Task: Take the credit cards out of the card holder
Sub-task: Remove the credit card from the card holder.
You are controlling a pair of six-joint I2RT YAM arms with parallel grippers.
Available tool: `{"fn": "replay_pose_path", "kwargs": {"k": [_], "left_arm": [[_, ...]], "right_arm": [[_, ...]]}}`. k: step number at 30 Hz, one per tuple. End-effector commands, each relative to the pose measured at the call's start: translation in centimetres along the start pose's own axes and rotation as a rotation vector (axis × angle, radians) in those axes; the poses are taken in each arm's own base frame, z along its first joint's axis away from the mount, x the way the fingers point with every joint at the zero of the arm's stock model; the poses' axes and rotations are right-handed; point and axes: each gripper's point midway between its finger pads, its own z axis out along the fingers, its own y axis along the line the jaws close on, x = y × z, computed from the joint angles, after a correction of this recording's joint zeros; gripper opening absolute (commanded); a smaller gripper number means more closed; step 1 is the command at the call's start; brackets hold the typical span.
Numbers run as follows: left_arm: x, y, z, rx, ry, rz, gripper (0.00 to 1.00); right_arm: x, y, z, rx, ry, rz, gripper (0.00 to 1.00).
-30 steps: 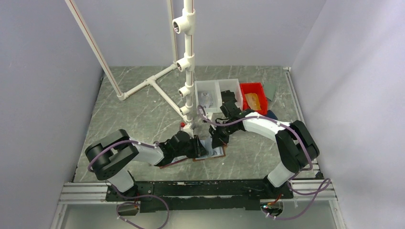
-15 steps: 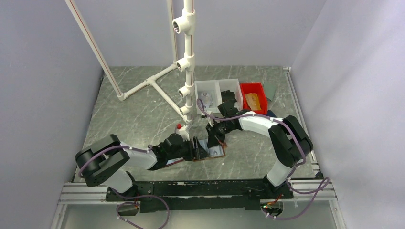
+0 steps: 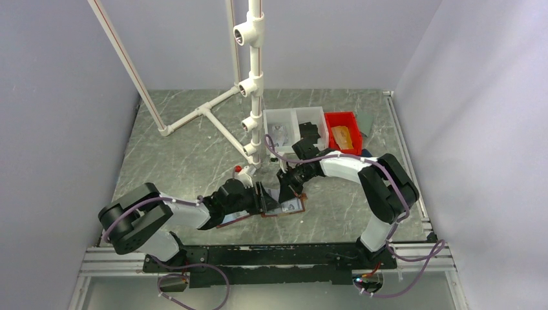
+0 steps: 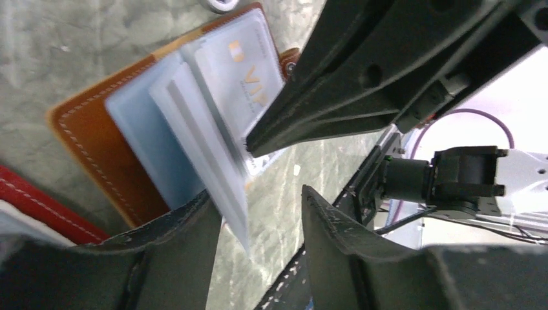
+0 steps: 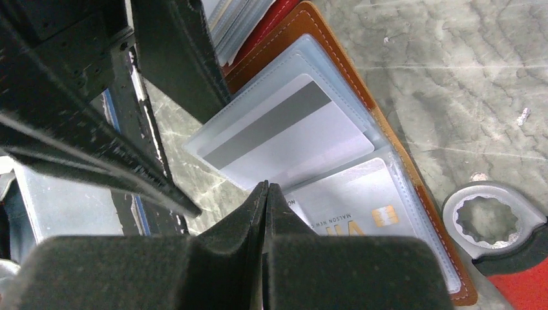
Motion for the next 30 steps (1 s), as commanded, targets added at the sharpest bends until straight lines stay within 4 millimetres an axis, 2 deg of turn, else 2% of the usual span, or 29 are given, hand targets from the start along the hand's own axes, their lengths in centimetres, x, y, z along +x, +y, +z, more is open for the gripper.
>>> {"fn": "replay_pose_path", "kwargs": {"k": [1, 7, 10, 14, 22, 30], "left_arm": [[-0.6, 0.7, 0.2, -0.038, -0.014, -0.049, 0.48], [-0.7, 3.7, -0.6, -0.206, -0.024, -0.086, 0.25], [-0.8, 4.1, -0.8, -0.227, -0.028, -0.076, 0.01], [-1.1, 3.4, -1.0, -0.174, -0.049, -0.043, 0.00], [-2.6, -0.8, -2.4, 0.077, -0.151, 0.044, 0.00], [-3.1, -3.7, -3.3, 0.247, -0.201, 0.124, 0.00]], "right_arm": [[-2.0, 0.6, -0.4, -0.016, -0.040, -0.047, 0.01], [-2.2, 0.1, -0.7, 0.012, -0.040, -0.053, 0.01], [-2.3, 0.0, -0.8, 0.016, -0.039, -0.056, 0.02], [-2.7, 0.2, -1.4, 0.006, -0.057, -0.060, 0.02], [-3.7, 1.6, -2.7, -0.077, -0.113, -0.036, 0.04], [-5.0, 3.2, -5.1, -0.175, -0.201, -0.020, 0.10]]}}
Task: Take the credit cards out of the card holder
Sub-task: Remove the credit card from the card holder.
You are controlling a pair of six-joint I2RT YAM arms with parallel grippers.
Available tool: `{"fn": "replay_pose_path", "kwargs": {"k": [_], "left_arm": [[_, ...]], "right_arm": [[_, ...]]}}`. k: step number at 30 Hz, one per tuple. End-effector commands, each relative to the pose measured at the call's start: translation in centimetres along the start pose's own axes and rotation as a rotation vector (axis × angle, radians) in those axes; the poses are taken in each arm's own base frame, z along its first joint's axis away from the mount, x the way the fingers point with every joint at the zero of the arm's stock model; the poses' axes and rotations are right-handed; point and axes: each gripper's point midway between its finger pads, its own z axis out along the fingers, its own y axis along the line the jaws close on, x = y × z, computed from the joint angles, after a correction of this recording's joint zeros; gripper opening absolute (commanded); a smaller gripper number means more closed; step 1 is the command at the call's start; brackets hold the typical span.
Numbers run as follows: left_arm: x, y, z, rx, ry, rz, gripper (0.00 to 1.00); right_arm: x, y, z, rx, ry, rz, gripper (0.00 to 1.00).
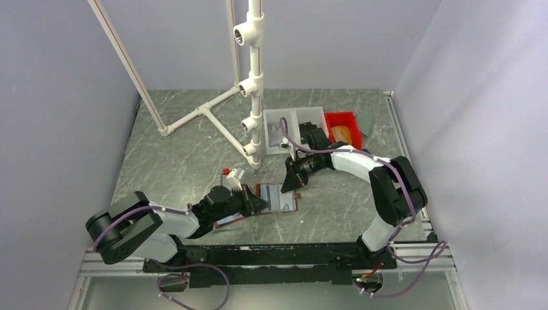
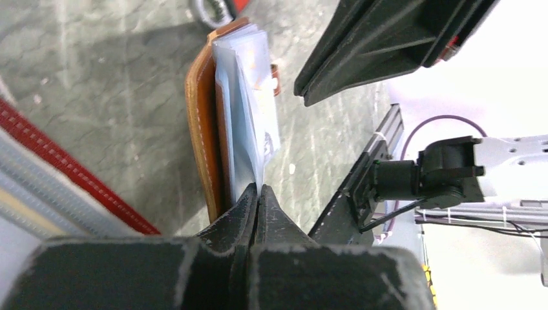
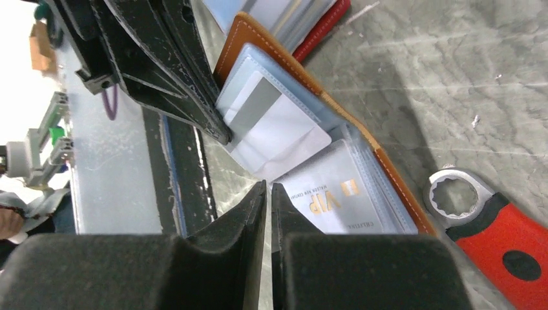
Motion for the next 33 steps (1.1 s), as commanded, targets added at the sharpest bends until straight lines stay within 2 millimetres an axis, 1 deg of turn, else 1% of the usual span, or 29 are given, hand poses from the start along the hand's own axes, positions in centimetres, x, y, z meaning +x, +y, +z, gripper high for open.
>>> {"fn": "replay_pose_path", "kwargs": {"k": [1, 6, 11, 15, 23, 25, 29, 33], "left_arm": [[-2.5, -5.0, -0.3, 0.225, -0.097, 0.094, 0.00], [-2.7, -6.1, -0.5, 0.292, -0.115, 0.118, 0.00], [-2.8, -6.3, -0.7, 0.306, -0.127, 0.125, 0.00], [-3.1, -6.4, -1.0, 0.301, -0.138, 0.134, 0.00], [-3.5, -6.7, -1.6, 0.306, -0.161, 0.150, 0.00], [-3.6, -6.9, -1.7, 0.313, -0.166, 0.152, 0.00], [-3.8, -7.4, -1.8, 0.335, -0.170, 0.154, 0.00], [-3.8, -7.9, -1.6, 0.354, -0.167, 0.150, 0.00]], "right_arm": [[-2.5, 2.8, -1.4, -0.100, -0.076, -0.050, 0.11], [-2.5, 3.1, -1.4, -0.125, -0.075, -0.033, 0.12], [-2.8, 3.2, -1.6, -0.127, -0.085, -0.034, 0.13], [-2.8, 3.1, -2.0, -0.129, -0.095, -0.032, 0.18], [-2.7, 3.1, -2.1, -0.152, -0.098, -0.021, 0.20], [-2.6, 3.1, -2.1, -0.159, -0.100, -0.016, 0.22], [-2.6, 3.6, -2.1, -0.196, -0.104, -0.005, 0.26], [-2.7, 4.4, -2.1, -0.253, -0.114, 0.012, 0.27]]}}
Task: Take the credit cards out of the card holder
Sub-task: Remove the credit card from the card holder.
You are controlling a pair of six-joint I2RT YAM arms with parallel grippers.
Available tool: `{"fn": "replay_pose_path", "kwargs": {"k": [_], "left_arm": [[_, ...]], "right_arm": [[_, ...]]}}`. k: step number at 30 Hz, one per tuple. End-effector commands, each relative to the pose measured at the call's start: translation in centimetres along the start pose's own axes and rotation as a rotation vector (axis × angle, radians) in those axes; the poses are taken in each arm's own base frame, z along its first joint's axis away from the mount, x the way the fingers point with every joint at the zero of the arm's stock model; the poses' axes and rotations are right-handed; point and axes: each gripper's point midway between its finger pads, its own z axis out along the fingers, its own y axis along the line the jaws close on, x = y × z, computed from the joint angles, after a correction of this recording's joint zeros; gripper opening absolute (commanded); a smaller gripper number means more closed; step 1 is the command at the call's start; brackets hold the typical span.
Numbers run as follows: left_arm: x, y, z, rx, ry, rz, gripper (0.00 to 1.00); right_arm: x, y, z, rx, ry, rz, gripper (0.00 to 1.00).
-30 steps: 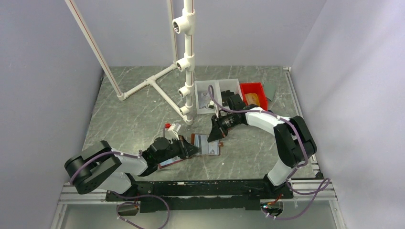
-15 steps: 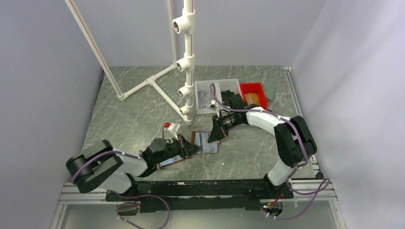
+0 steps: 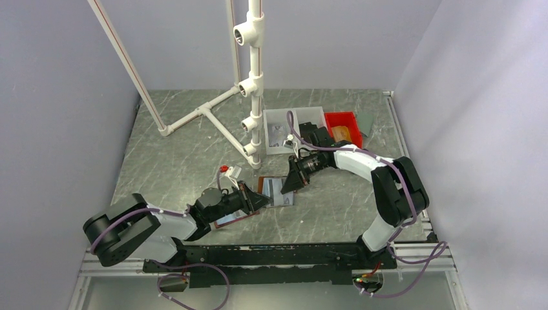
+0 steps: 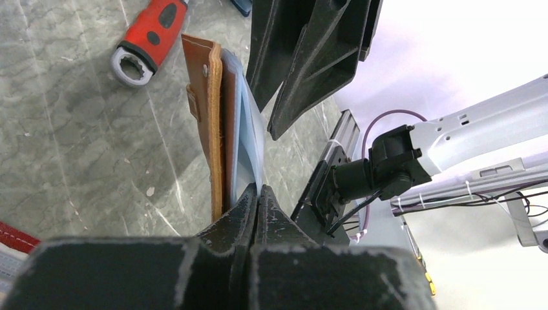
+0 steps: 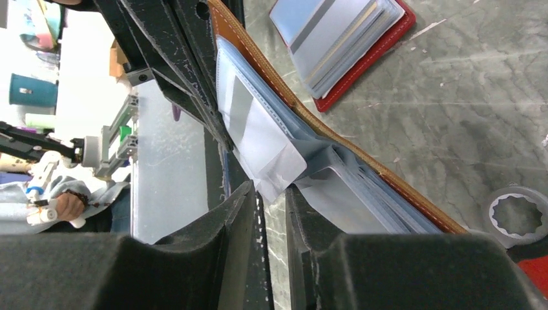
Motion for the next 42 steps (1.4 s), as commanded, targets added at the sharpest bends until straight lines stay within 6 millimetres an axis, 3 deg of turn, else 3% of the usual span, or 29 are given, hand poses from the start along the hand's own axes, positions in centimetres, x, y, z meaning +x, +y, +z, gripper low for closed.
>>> {"fn": "replay_pose_path", "kwargs": {"k": [1, 14, 16, 20, 24, 27, 32, 37, 42], "left_arm": [[-2.1, -3.1, 0.4, 0.126, -0.074, 0.041, 0.00], [-2.5, -4.0, 0.4, 0.169, -0.088, 0.038, 0.00], [-2.5, -4.0, 0.5, 0.169, -0.088, 0.036, 0.00], [-2.5, -3.6, 0.4, 0.152, -0.092, 0.022, 0.00], [-2.6, -2.6, 0.1, 0.097, -0.110, -0.011, 0.21], [-2.5, -2.3, -0.1, 0.068, -0.096, -0.012, 0.25], [-3.1, -2.1, -1.0, 0.036, -0.126, -0.012, 0.21], [-3.2, -1.8, -1.7, 0.014, -0.134, -0.003, 0.00], [-3.3, -1.6, -2.3, 0.007, -0.154, -0.001, 0.00]], "right_arm": [[-1.5, 1.9, -0.2, -0.104, -0.041, -0.039, 0.27], [-1.6, 2.2, 0.0, -0.134, -0.046, 0.006, 0.22], [-1.5, 2.0, 0.1, -0.133, -0.047, 0.014, 0.18], [-1.5, 2.1, 0.0, -0.137, -0.044, 0.012, 0.00], [-1.4, 1.9, 0.0, -0.128, -0.037, -0.002, 0.00], [-1.3, 1.8, 0.0, -0.125, -0.032, -0.004, 0.00], [-1.1, 1.5, 0.1, -0.119, -0.024, -0.001, 0.00], [-1.1, 1.3, 0.1, -0.116, -0.022, -0.001, 0.00], [-1.0, 1.0, 0.0, -0.108, -0.018, 0.001, 0.00]]}}
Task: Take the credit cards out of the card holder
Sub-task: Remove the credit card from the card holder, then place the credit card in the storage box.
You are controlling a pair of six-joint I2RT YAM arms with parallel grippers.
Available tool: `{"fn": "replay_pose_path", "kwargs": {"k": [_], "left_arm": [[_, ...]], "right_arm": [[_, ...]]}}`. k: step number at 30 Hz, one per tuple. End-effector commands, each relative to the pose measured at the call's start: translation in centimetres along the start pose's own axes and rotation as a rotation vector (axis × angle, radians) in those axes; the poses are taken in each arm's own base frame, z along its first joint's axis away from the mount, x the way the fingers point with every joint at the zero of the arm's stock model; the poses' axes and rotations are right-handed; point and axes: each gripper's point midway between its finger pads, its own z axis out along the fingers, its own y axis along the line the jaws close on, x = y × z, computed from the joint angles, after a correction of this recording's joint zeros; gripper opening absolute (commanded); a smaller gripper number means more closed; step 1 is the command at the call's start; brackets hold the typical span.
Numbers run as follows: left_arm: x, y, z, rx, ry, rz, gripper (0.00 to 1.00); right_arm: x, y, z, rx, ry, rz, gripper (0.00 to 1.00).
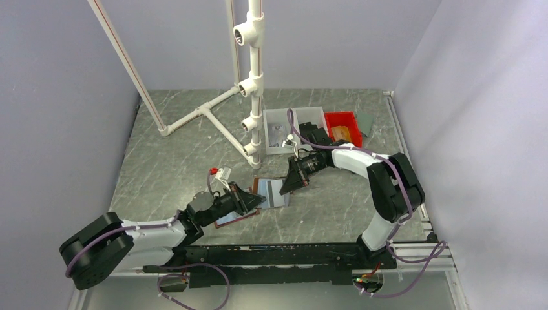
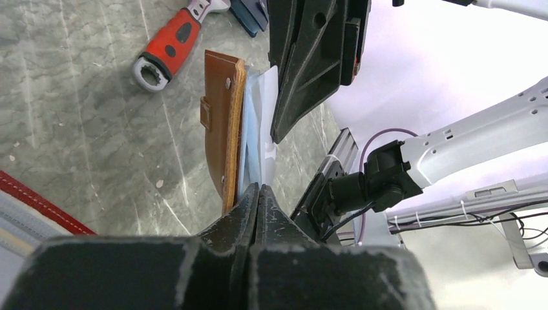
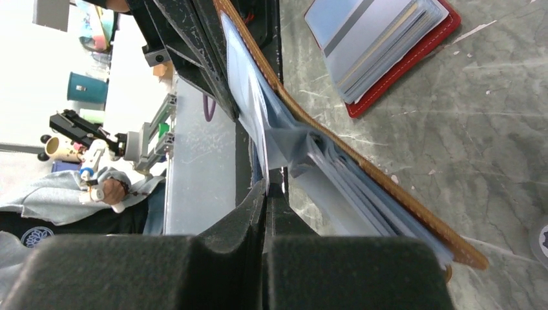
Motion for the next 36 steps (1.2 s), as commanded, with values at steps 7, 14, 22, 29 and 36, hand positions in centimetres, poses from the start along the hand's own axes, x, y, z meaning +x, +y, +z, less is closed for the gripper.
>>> {"fn": "replay_pose_path", "kwargs": {"k": [7, 14, 22, 29, 36], "left_arm": [[-0.9, 0.9, -1.0, -0.044, -0.063, -0.012, 0.00], [0.1, 2.4, -1.8, -0.101, -0.036, -0.047, 0.00], [0.6, 3.3, -2.3, -0.153, -0.005, -0.054, 0.00], [1.1, 3.6, -2.5, -0.163, 0.019, -0.065, 0.00], [1.5, 3.1, -1.8, -0.142, 0.052, -0.069, 0.00]], "right_arm": [[-0.6, -1.5, -0.9, 0.068, 0.031, -0.113, 0.00], [-1.4, -1.1, -3.3, 0.121, 0.022, -0.217, 0.00], [-3.3, -1.3, -7.5, 0.417, 0.013, -0.524, 0.00], [-7.4, -0.2, -11.0, 0.629, 0.073, -1.137, 0.00], [-12.0, -3.5, -11.7, 0.749, 0.242, -1.454, 0.00]]}}
